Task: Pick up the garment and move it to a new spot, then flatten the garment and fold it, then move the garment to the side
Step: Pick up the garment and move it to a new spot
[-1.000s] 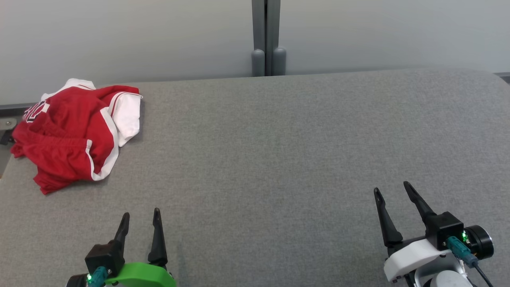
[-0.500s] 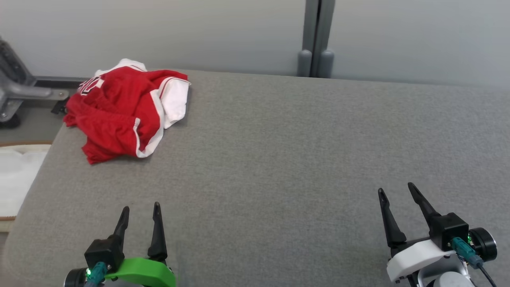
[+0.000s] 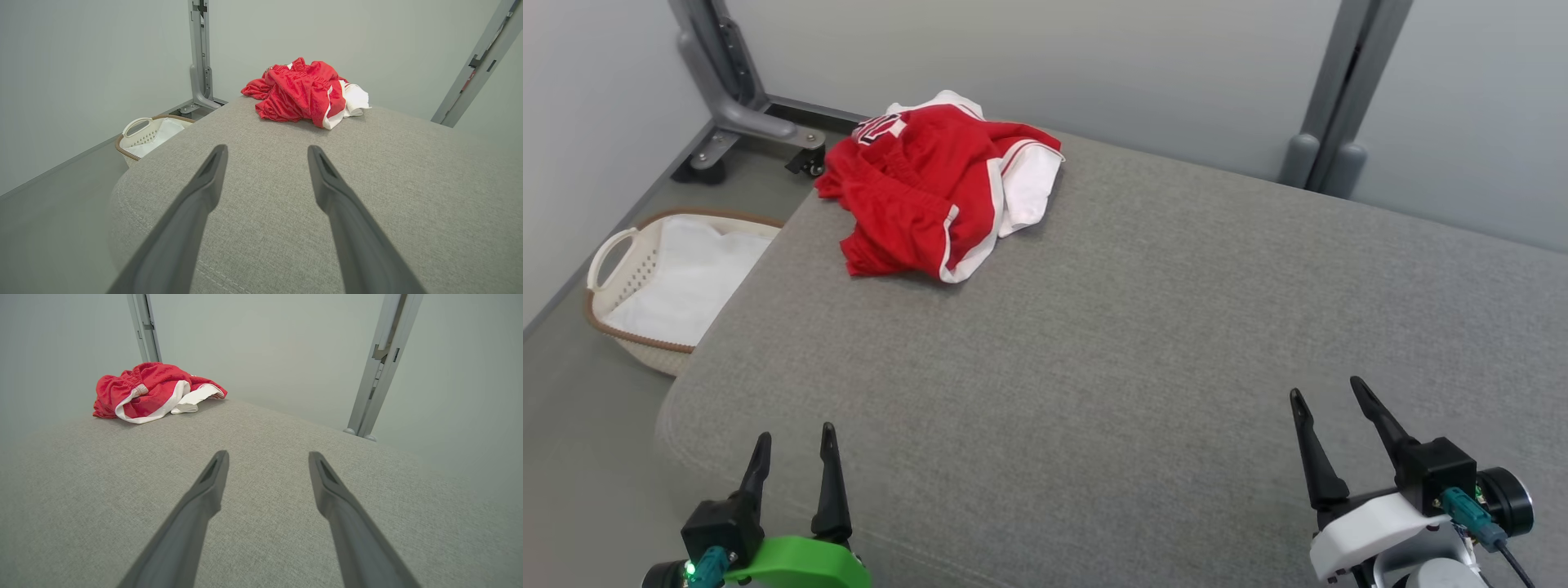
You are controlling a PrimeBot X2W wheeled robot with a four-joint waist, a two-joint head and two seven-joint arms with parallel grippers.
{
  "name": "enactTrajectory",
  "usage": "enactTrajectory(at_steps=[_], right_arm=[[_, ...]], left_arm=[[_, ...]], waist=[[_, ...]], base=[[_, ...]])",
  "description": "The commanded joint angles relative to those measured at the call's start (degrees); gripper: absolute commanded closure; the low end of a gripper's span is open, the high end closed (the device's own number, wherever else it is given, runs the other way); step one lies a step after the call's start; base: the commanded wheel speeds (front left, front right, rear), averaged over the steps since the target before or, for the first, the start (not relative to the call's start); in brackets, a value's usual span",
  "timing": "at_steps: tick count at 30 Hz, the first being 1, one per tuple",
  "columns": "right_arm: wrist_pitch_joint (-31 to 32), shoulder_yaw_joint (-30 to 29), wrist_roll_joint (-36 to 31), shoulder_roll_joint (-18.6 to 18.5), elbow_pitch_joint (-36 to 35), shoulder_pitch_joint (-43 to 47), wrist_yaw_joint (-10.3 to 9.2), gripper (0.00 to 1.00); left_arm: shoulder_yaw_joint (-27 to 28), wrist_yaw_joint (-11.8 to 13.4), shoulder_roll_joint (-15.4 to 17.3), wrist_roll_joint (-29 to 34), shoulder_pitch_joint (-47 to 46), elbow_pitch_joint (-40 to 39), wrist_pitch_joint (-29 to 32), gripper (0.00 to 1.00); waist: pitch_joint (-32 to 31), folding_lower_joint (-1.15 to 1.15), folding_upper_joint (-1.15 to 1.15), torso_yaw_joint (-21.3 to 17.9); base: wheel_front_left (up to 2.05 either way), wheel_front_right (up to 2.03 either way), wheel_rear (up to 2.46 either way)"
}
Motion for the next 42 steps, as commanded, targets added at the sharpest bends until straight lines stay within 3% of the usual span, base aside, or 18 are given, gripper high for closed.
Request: enactTrajectory(at_steps=[1,14,20,25,32,37,42], right_arm=[[-0.3,0.0,0.3,-0.3,0.1,0.4,-0.02,0.00],[-0.3,-0.1,-0.1,-0.3,-0.2,-0.3,-0.02,0.00],[-0.3,-0.5,-1.3,-0.3,-0.6,-1.3,-0.02,0.00],[-0.2,-0.3,-3.9,-0.3,-1.2,-3.5,-0.02,0.00],[-0.2,0.0,-6.7,-0.3,-3.1,-8.2,-0.02,0.00],[-0.2,0.8,-8.3,-0.3,-4.3,-11.5,-0.03,0.00],[-0.2,1.5,-9.3,-0.3,-4.2,-13.8,-0.02,0.00]], left_arm=[[0.3,-0.3,0.3,0.3,1.0,-0.2,-0.1,0.00],[2.3,0.3,0.3,-0.5,-0.1,-1.9,-0.1,0.00],[7.4,-0.3,1.5,-1.9,-5.2,-6.5,-0.1,0.00],[10.8,-1.4,6.8,-2.5,-15.6,-8.4,0.1,0.00],[12.3,-2.6,15.8,-3.7,-32.9,-6.7,5.7,0.00],[11.4,-3.4,18.0,-6.9,-42.4,-1.7,8.8,0.00],[8.7,-3.8,18.1,-8.0,-49.2,7.2,11.1,0.00]], waist=[[-0.4,0.00,0.00,3.0],[0.5,0.00,0.00,2.7],[2.9,0.00,0.00,0.8],[6.9,0.00,0.00,-2.1],[14.5,0.00,0.00,-7.3],[20.1,0.00,0.00,-10.7],[25.2,0.00,0.00,-13.0]], base=[[0.00,0.00,0.00],[0.00,0.00,0.00],[0.00,0.00,0.00],[0.00,0.00,0.00],[0.00,0.00,0.00],[0.00,0.00,0.00],[0.00,0.00,0.00]])
